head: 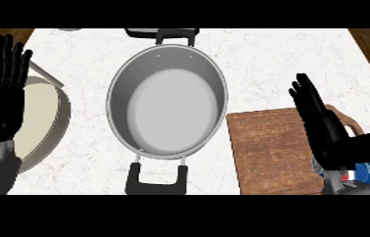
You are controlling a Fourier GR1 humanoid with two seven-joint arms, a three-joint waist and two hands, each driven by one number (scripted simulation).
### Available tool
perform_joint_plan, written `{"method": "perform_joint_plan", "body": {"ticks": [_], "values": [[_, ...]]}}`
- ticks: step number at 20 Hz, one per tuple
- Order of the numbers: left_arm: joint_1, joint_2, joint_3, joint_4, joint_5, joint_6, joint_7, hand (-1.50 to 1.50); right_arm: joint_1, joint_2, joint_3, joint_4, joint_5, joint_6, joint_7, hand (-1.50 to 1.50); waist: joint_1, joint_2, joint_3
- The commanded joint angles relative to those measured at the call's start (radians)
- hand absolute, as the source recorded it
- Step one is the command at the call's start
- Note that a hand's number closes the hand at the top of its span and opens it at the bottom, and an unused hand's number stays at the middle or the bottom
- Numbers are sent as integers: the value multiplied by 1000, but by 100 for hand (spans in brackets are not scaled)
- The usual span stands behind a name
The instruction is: Pick the can from the cutting board and place it in the pot
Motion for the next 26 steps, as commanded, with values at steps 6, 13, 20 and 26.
{"method": "perform_joint_plan", "body": {"ticks": [6, 13, 20, 26], "values": [[134, 98, -43, 166, -117, 13, 132, 0, 33, -413, 92, 197, 639, -104, 15, 150, 38, 24, -35], [191, 83, -72, 246, -113, 20, 247, 0, -10, -629, 62, 186, 1141, -346, -68, -150, -29, -15, -22], [199, 76, -76, 269, -120, 51, 318, 0, 66, -549, 96, 250, 1578, -389, 166, -150, -73, -28, -12], [215, 94, -74, 264, -126, 50, 350, 0, 85, -483, 79, 271, 1862, -207, 412, -150, -86, -40, -15]]}}
